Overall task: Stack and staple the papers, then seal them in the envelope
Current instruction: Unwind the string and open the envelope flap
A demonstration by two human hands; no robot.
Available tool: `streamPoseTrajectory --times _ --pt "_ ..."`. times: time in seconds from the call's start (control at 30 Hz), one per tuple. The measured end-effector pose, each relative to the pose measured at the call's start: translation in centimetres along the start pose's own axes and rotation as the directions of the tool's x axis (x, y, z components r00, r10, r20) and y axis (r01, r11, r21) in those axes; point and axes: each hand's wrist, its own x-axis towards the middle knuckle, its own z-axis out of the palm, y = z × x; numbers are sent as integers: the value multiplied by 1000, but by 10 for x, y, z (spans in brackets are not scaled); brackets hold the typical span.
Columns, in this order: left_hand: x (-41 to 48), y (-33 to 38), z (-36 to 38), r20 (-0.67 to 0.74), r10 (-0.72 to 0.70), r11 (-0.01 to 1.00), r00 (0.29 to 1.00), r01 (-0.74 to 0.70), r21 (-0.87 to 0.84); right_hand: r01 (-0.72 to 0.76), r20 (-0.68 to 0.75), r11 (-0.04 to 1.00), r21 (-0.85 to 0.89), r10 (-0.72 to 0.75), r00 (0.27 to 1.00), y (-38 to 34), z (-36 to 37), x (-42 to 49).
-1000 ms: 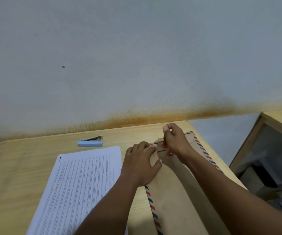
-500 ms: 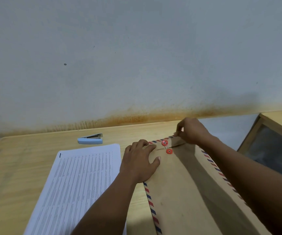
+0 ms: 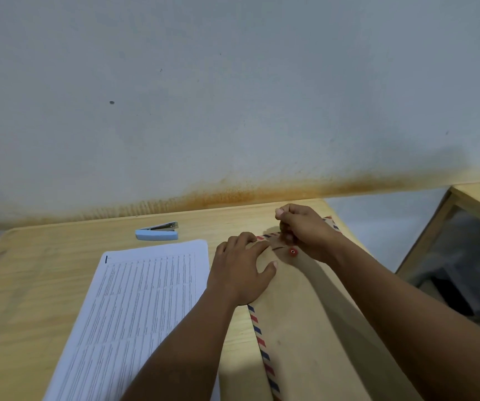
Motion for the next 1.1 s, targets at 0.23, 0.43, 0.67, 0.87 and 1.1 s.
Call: streamPoseTrajectory --times 0.23,0.43,0.67,0.87,1.1 --pt "1 0 1 19 -16 1000 1000 16 4 40 -22 503 -863 -117 993 12 -43 4" --pt "1 -1 2 7 -13 1000 1000 13 -5 36 -7 291 -956 -146 989 -3 -45 28" --pt "1 -1 2 1 2 1000 1000 -2 6 135 40 687 -714 -152 988 1 -13 44" --pt "1 -2 3 -2 9 1000 1000 -9 3 85 158 972 -219 -50 986 1 -6 2" --pt "1 -2 2 28 -9 1000 1000 9 -5 110 3 751 -651 -142 990 15 -37 -4"
